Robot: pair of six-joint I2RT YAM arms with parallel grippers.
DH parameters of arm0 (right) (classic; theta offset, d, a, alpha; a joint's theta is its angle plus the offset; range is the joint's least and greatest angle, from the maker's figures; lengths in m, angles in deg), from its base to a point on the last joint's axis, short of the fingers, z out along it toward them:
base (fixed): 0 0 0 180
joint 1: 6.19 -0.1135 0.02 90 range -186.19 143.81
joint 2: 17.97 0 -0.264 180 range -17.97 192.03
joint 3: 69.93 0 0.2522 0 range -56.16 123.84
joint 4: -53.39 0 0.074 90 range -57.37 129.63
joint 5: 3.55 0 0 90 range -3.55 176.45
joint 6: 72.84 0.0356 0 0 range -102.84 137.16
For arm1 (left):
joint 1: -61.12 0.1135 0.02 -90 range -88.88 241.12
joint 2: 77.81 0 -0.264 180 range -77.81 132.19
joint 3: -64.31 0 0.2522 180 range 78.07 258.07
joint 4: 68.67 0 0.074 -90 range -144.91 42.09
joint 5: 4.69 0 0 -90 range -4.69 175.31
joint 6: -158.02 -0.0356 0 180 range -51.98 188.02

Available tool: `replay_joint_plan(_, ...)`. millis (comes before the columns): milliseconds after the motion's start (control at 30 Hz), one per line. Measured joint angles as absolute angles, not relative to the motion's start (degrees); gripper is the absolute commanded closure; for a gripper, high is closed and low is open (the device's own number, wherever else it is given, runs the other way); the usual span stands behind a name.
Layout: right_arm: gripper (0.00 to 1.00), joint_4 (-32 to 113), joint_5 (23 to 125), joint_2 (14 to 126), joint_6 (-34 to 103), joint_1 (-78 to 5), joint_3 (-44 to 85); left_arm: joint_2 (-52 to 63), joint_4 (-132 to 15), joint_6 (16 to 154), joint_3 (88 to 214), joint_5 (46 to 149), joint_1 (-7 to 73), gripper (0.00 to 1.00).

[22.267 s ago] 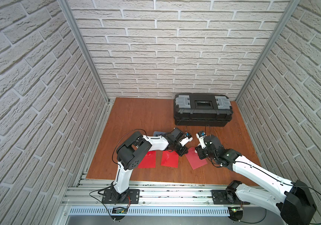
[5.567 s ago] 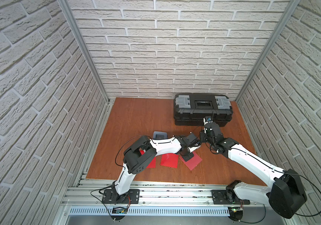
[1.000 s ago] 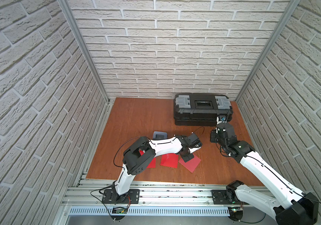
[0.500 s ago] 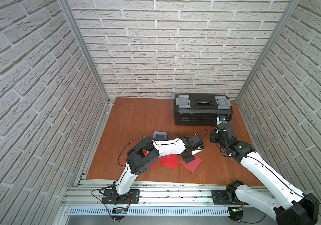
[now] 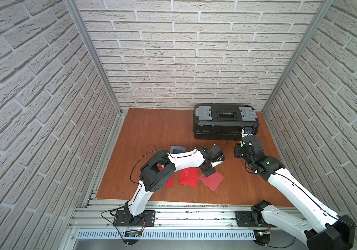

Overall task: Seal the envelope with a glue stick
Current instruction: Seal the envelope at the center of the board.

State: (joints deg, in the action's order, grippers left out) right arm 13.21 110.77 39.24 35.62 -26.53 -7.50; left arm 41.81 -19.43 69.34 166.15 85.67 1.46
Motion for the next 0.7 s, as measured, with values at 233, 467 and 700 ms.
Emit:
replay_joint_plan(233, 0.97, 13.2, 110.8, 39.2, 35.6, -26.5, -7.5, 43.6, -19.5, 69.0, 167.1, 87.0, 1.4, 0.92)
replay_joint_plan(467, 0.97, 13.2, 110.8, 39.2, 35.6, -26.5, -7.5, 44.3, -18.4, 67.5, 168.1, 84.5, 0.6, 0.93)
replay_joint_plan(700, 0.97, 13.1, 110.7, 39.2, 35.6, -26.5, -6.8, 44.2, -18.4, 67.2, 168.7, 84.1, 0.6, 0.92)
